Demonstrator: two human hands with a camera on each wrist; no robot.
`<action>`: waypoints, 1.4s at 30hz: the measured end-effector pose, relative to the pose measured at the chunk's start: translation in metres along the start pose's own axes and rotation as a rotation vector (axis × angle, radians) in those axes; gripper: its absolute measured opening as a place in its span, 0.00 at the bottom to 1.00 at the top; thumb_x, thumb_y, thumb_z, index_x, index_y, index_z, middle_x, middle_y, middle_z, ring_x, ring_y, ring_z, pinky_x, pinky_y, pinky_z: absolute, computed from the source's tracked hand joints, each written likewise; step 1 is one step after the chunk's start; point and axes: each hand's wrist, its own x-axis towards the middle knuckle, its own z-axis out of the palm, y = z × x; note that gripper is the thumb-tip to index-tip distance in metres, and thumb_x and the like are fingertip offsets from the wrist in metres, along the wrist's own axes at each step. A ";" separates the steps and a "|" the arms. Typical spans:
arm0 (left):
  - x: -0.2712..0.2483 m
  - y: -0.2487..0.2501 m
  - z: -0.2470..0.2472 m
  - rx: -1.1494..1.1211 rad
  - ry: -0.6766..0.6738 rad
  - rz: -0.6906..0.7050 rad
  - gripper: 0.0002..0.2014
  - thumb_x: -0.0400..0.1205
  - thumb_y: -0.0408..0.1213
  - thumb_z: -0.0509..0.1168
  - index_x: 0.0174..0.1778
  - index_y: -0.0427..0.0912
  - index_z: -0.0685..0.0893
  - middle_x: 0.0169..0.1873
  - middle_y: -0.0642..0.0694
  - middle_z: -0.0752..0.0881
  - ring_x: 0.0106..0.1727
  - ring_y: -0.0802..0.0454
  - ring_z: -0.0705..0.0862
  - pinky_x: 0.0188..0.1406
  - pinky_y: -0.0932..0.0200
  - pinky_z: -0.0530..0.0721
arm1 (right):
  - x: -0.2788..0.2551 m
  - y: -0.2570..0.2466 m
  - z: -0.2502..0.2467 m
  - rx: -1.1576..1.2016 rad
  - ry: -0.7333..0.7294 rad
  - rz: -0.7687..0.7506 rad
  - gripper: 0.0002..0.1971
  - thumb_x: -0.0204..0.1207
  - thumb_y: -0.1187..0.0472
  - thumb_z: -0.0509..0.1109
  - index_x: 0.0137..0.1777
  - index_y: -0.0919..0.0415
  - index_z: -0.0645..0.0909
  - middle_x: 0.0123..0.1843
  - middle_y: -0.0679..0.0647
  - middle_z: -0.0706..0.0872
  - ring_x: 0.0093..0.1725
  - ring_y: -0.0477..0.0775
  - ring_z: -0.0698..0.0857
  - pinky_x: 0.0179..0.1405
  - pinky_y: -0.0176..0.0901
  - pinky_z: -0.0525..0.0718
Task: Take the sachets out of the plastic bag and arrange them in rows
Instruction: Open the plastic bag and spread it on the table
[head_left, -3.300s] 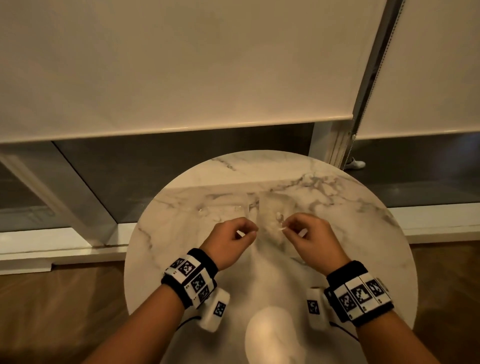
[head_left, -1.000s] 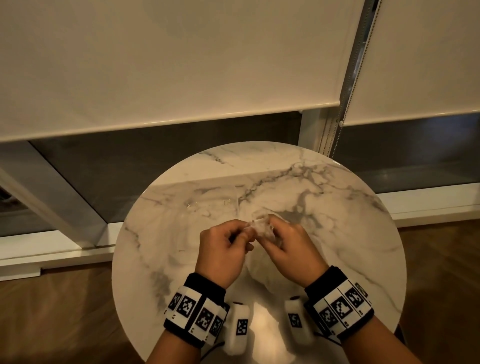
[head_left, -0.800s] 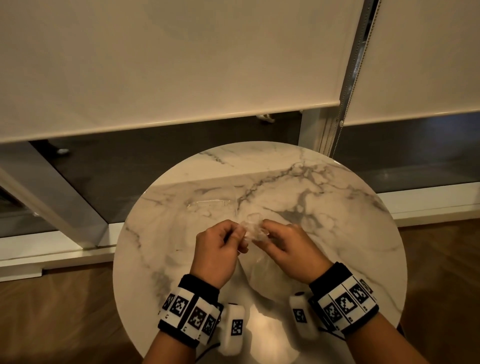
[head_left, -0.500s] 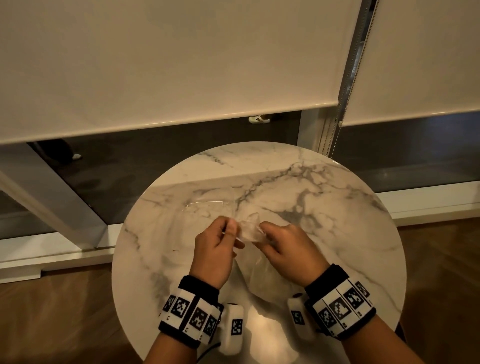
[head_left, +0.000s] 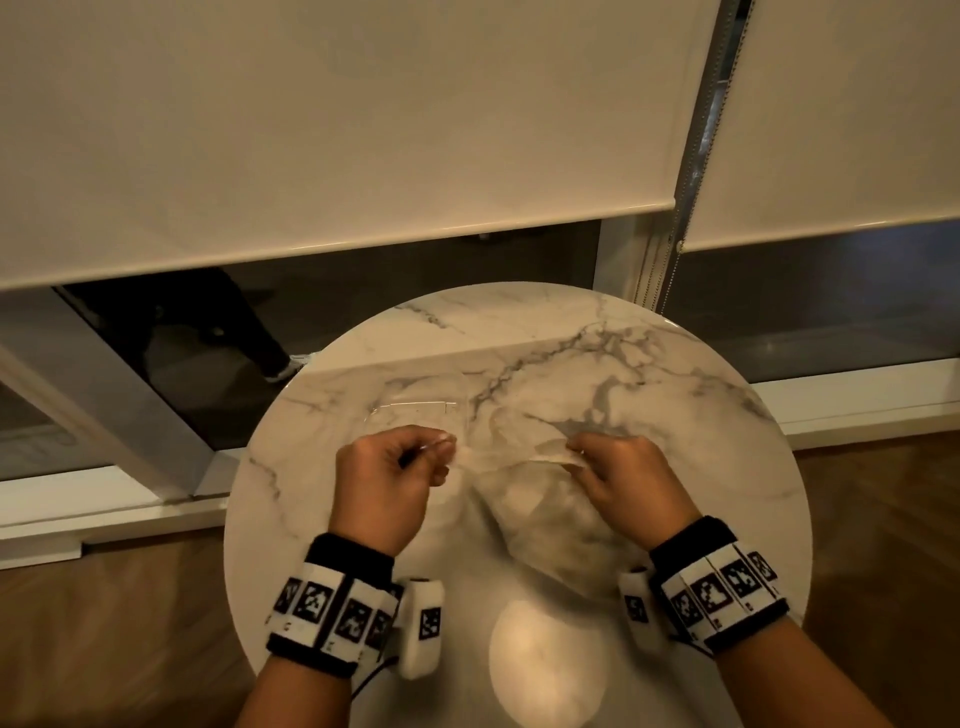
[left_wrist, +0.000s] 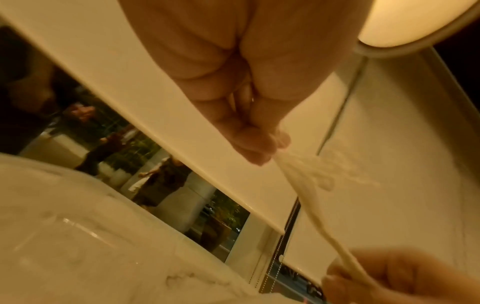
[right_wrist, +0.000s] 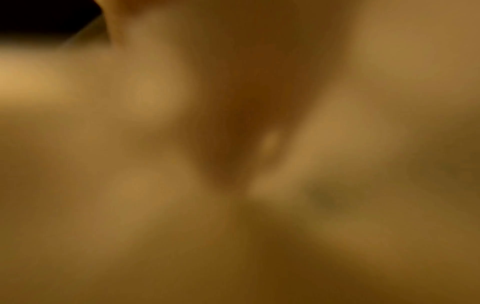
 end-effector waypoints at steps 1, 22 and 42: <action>0.002 0.002 -0.002 0.032 -0.007 0.021 0.11 0.79 0.27 0.73 0.38 0.49 0.91 0.29 0.49 0.90 0.29 0.55 0.87 0.36 0.60 0.88 | 0.000 0.002 -0.002 -0.033 0.006 0.001 0.02 0.75 0.60 0.76 0.46 0.56 0.88 0.37 0.53 0.91 0.37 0.60 0.88 0.33 0.48 0.81; -0.013 -0.065 -0.010 0.870 -0.488 -0.240 0.08 0.82 0.50 0.69 0.54 0.56 0.91 0.53 0.56 0.90 0.55 0.55 0.87 0.57 0.61 0.82 | 0.017 0.022 -0.043 0.086 -0.027 0.251 0.18 0.79 0.41 0.67 0.31 0.48 0.78 0.27 0.47 0.79 0.34 0.53 0.80 0.31 0.48 0.76; 0.093 0.062 0.059 0.412 -0.421 0.196 0.25 0.80 0.54 0.71 0.72 0.54 0.78 0.58 0.56 0.84 0.44 0.61 0.82 0.45 0.61 0.78 | 0.137 0.008 -0.090 0.240 -0.281 -0.079 0.15 0.74 0.65 0.79 0.59 0.54 0.84 0.50 0.51 0.90 0.48 0.50 0.89 0.49 0.48 0.88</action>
